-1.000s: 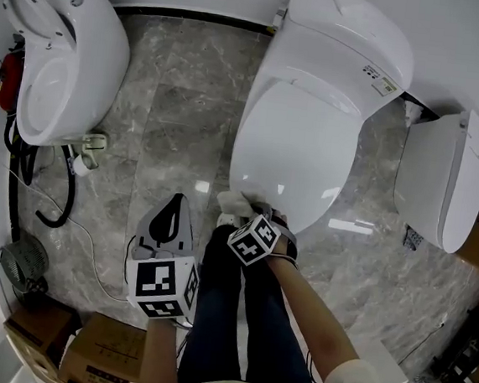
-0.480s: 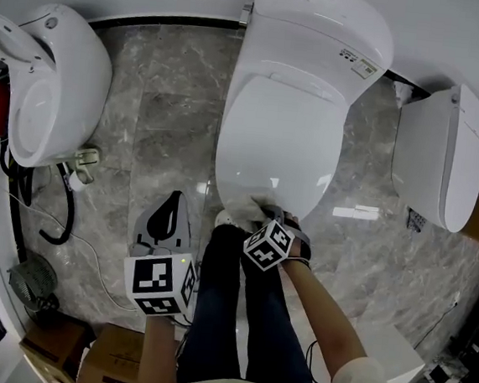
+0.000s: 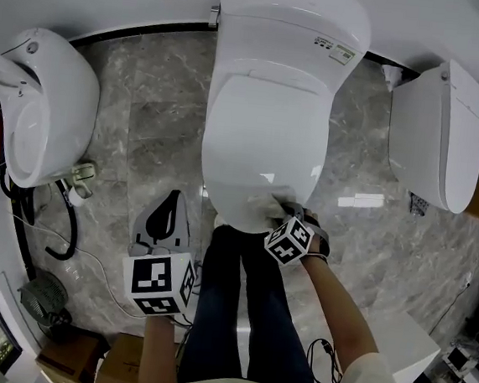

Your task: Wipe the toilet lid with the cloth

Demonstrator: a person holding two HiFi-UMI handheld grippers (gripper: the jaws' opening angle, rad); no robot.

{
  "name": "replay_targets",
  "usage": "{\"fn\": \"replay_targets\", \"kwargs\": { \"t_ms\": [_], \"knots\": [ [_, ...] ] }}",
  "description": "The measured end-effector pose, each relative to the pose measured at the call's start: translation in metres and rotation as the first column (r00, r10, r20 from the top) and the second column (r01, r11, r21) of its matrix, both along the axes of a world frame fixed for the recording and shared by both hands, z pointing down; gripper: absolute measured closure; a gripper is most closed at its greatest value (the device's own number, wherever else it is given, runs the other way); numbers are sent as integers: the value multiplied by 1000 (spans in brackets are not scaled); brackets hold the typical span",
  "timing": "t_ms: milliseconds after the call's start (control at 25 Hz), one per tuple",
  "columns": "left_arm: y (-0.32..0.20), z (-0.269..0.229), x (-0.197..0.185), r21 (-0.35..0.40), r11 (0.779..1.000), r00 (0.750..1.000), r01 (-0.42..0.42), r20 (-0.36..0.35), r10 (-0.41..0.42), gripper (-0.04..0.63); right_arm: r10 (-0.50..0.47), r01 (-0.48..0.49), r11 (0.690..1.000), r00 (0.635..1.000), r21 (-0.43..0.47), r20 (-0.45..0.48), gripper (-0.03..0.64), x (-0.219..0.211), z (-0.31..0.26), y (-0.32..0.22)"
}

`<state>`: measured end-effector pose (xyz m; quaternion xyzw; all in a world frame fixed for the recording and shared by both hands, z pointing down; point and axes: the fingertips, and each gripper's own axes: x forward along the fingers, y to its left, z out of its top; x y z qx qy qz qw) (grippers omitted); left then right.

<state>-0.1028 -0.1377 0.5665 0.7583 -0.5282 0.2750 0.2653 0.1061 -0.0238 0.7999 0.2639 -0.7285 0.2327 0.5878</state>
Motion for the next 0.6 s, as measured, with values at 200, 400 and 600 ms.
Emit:
{"fn": "replay_targets", "kwargs": {
  "t_ms": [200,400,600],
  "knots": [
    [2,0,15,-2,1000,1000,-28,4,28,586,27,-27,1000,999,-4,-26,508,32,3,1],
    [2,0,25,-5,999,999,-42,9,42,586,103,-104,994,994,-31,-24,508,55,5,0],
    [2,0,35,-3,999,998,-54,12,55,586,163,-164,985,987,-51,-12,508,69,8,0]
  ]
}}
